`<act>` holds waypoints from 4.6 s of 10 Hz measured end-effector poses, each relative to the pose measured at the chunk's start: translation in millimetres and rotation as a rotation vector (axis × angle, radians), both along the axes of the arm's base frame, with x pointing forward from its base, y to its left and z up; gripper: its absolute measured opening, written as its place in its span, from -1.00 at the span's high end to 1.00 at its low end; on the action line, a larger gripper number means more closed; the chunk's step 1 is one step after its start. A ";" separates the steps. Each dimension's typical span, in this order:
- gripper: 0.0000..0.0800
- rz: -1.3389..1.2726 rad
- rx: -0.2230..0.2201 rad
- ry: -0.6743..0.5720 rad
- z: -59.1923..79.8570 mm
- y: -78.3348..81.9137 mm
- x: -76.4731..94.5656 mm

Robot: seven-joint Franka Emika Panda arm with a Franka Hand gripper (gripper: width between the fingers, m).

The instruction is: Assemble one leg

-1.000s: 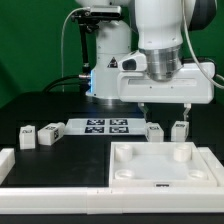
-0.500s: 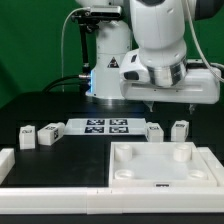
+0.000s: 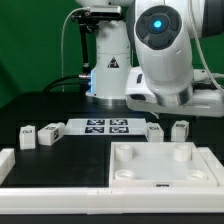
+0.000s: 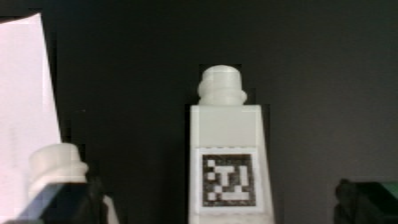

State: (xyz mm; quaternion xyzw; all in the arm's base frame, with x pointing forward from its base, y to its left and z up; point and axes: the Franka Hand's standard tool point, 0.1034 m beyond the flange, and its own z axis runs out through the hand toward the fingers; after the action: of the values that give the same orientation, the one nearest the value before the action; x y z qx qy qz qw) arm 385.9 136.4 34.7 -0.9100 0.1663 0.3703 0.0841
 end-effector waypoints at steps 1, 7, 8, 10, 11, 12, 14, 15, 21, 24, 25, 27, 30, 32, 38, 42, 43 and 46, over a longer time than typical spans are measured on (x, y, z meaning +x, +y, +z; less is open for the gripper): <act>-0.62 -0.012 -0.016 0.005 -4.5 3.2 -0.4; -0.62 -0.019 -0.042 0.023 -23.1 9.3 -11.6; -0.62 -0.019 -0.042 0.023 -23.4 9.0 -12.0; -0.36 -0.019 -0.042 0.021 -22.8 9.0 -11.3; -0.02 -0.019 -0.042 0.021 -22.8 8.9 -11.3; -0.02 -0.019 -0.042 0.021 -22.9 8.9 -11.3; 0.27 -0.019 -0.042 0.022 -23.0 8.9 -11.4; 0.27 -0.019 -0.042 0.022 -23.0 8.9 -11.4; 0.27 0.000 -0.020 0.035 11.8 3.0 -7.2; 0.27 0.009 0.011 0.023 40.1 -1.8 13.3; 0.27 0.005 0.000 -0.019 36.1 -0.3 15.2; 0.27 0.001 -0.009 -0.046 33.7 0.5 17.3; 0.27 0.040 -0.077 -0.303 46.7 -6.6 40.7; 0.27 0.123 -0.112 -0.458 75.4 -8.1 71.8; 0.27 0.190 -0.121 -0.917 80.5 9.4 100.1; 0.27 0.403 -0.069 -0.927 80.1 -26.0 175.7; 0.27 0.399 -0.072 -0.945 81.6 -25.8 182.9; 0.27 0.383 -0.097 -1.084 82.7 -26.0 188.3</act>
Offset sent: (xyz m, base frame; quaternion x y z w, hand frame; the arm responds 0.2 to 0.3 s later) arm -0.0082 0.0037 -0.0108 -0.0108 0.0059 0.0368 0.9992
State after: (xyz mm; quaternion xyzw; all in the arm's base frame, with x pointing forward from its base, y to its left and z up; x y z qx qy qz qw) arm 574.2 110.3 117.4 -0.9864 -0.0515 -0.1486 0.0469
